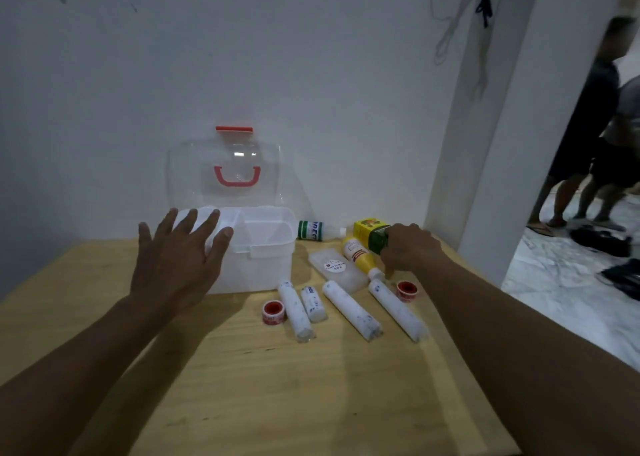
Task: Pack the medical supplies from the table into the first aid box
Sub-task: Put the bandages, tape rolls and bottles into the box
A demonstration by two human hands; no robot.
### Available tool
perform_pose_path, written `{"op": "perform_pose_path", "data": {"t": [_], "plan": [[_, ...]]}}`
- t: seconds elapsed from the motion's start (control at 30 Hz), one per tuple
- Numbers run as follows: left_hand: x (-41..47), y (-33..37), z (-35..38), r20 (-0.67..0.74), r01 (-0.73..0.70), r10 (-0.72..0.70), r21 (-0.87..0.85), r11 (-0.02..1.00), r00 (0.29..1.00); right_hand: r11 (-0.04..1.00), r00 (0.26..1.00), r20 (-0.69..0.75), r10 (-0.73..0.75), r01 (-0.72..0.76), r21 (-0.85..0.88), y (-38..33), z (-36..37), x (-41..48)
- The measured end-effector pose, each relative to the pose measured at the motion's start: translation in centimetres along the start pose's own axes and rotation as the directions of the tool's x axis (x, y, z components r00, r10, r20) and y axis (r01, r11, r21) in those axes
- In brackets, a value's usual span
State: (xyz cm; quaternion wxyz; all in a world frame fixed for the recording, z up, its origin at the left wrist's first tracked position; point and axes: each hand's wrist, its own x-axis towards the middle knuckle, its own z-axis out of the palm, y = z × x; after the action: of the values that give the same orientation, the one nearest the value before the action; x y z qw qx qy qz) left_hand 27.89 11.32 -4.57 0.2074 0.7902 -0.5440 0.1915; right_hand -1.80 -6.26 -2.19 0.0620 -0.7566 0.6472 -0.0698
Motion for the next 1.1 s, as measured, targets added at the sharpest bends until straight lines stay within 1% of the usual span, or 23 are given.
{"op": "perform_pose_path", "data": {"t": [0.03, 0.1, 0.17, 0.23, 0.3, 0.37, 0.53, 0.63, 0.7, 0.87, 1.03, 1.1], "plan": [[0.0, 0.0, 0.0, -0.006, -0.003, 0.003, -0.008, 1.000, 1.000, 1.000, 1.000, 0.026, 0.007, -0.007, -0.007, 0.4, 0.2, 0.4], [0.0, 0.0, 0.0, -0.013, -0.006, 0.006, -0.017, 1.000, 1.000, 1.000, 0.999, 0.027, -0.017, 0.018, -0.015, 1.1, 0.7, 1.3], [-0.1, 0.0, 0.0, -0.020, -0.004, 0.003, -0.036, 0.999, 1.000, 0.999, 0.999, -0.030, -0.043, 0.043, 0.007, 1.4, 0.8, 1.4], [-0.1, 0.0, -0.1, -0.034, 0.003, -0.007, -0.094, 0.996, 0.999, 0.997, 0.992, -0.107, -0.064, 0.069, 0.044, 1.4, 0.4, 1.1], [-0.2, -0.1, -0.4, -0.060, 0.028, -0.038, -0.172, 0.985, 0.997, 0.991, 0.983, -0.161, -0.089, 0.104, 0.084, 1.2, -0.4, 0.9], [-0.2, -0.4, -0.8, -0.062, 0.064, -0.079, -0.208, 0.976, 0.995, 0.982, 0.973, -0.205, -0.109, 0.138, 0.131, 0.6, -1.7, 0.3], [-0.4, -1.8, -0.9, 0.046, 0.108, -0.101, -0.198, 0.974, 0.994, 0.947, 0.935, -0.314, -0.164, 0.238, 0.214, -1.6, -6.3, -2.3], [-0.4, -1.7, -0.9, 0.065, 0.114, -0.102, -0.230, 0.966, 0.993, 0.925, 0.901, -0.375, -0.216, 0.312, 0.215, -3.4, -8.4, -3.6], [-0.4, -1.6, -0.9, 0.069, 0.117, -0.103, -0.230, 0.966, 0.992, 0.905, 0.879, -0.391, -0.272, 0.372, 0.208, -4.9, -9.4, -4.4], [-0.6, -1.6, -0.7, 0.059, 0.129, -0.118, -0.262, 0.956, 0.991, 0.846, 0.839, -0.329, -0.434, 0.505, 0.170, -9.5, -9.9, -5.3], [-0.6, -1.7, -0.5, 0.047, 0.128, -0.120, -0.270, 0.954, 0.992, 0.850, 0.849, -0.132, -0.512, 0.522, 0.063, -13.9, -8.5, -4.5], [-0.5, -1.7, -0.5, 0.048, 0.130, -0.122, -0.264, 0.956, 0.991, 0.847, 0.848, -0.073, -0.525, 0.529, 0.052, -15.2, -7.6, -4.1]]}}
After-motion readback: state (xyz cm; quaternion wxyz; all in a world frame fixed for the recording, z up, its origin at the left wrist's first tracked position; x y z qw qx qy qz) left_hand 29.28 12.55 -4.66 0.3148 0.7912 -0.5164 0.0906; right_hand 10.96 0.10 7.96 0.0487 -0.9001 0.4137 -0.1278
